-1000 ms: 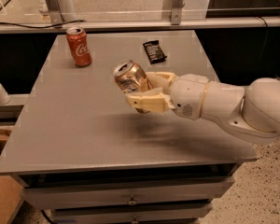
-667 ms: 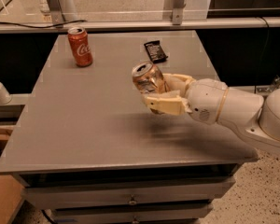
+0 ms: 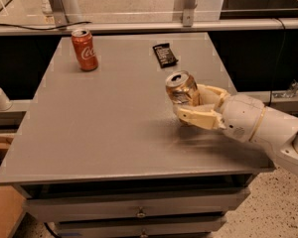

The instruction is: Place orange can upright

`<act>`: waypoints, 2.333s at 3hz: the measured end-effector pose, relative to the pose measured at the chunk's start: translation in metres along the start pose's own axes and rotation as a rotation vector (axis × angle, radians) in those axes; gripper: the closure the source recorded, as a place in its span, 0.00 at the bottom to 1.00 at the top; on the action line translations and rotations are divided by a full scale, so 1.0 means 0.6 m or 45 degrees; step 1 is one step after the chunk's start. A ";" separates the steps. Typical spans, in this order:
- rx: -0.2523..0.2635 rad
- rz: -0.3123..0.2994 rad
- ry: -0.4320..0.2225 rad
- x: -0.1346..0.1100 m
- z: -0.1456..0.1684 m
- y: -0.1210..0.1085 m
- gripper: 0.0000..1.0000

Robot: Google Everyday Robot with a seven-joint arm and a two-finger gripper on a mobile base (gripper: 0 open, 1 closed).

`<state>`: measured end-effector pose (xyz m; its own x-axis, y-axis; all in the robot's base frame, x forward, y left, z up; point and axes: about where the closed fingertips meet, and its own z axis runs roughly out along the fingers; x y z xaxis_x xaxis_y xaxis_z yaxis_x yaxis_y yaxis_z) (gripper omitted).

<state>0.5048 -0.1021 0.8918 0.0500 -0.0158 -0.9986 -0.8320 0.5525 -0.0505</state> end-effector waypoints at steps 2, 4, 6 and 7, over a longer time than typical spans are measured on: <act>0.048 0.030 -0.009 0.043 -0.058 -0.016 1.00; 0.068 0.058 0.008 0.056 -0.077 -0.010 0.99; 0.068 0.058 0.008 0.055 -0.078 -0.010 0.58; 0.069 0.058 0.008 0.055 -0.078 -0.010 0.35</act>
Offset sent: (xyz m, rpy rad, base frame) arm -0.0194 -0.0580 -0.0430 0.0215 0.0395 -0.0649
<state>0.4857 -0.1449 0.8585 0.0089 0.0049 -0.9999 -0.8023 0.5969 -0.0042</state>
